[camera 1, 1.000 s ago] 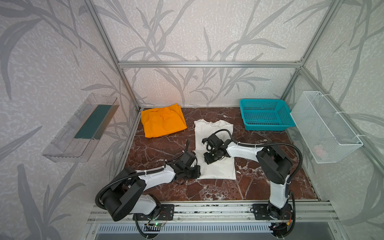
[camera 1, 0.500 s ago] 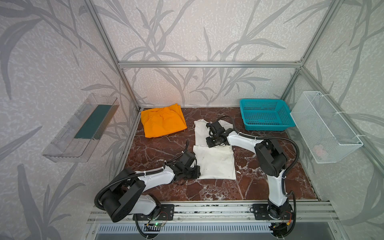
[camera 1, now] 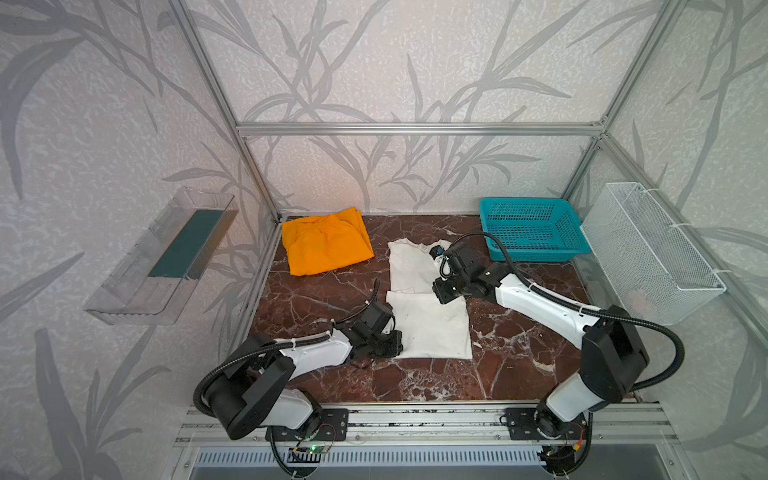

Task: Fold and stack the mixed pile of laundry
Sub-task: 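Grasp the folded shirt's near edge with both grippers, then lift the near edge with both grippers and fold it away from the robot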

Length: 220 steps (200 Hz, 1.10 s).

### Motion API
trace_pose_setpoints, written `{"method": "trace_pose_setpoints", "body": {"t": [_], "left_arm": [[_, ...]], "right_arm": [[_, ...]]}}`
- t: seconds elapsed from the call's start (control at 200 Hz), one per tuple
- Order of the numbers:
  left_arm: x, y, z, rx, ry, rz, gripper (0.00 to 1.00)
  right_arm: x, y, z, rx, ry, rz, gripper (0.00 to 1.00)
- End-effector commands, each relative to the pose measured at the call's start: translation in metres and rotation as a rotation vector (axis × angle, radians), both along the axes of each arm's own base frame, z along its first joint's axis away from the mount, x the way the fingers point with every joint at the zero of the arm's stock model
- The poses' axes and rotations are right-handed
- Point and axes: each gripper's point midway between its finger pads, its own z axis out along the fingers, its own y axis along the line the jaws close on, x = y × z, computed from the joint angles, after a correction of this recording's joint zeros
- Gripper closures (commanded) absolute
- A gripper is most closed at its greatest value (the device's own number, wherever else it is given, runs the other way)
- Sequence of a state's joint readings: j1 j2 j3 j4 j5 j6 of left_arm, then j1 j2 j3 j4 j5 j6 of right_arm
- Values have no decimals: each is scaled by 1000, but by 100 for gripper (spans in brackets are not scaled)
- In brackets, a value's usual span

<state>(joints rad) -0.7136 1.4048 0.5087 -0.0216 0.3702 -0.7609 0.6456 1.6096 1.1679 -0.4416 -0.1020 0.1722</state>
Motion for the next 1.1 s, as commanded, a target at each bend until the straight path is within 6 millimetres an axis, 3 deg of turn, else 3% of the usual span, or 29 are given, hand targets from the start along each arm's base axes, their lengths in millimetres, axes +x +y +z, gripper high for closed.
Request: {"method": "trace_pose_setpoints", "body": {"t": [0.0, 0.15, 0.305, 0.48, 0.74, 1.095], "left_arm": [[-17, 14, -18, 86, 88, -12, 99], [-16, 27, -3, 147, 73, 29, 92], [-15, 46, 17, 226, 58, 73, 72], [-19, 51, 19, 247, 68, 72, 53], [-21, 44, 5, 236, 98, 48, 55], [-26, 37, -9, 205, 149, 38, 73]], "right_arm": [[-15, -23, -31, -78, 118, -55, 87], [-47, -53, -44, -143, 214, -145, 86], [-90, -86, -49, -184, 301, -212, 71], [-135, -97, -65, -139, 429, -239, 55], [-159, -93, -89, -41, 525, -276, 51], [-156, -95, -112, -43, 526, -323, 57]]}}
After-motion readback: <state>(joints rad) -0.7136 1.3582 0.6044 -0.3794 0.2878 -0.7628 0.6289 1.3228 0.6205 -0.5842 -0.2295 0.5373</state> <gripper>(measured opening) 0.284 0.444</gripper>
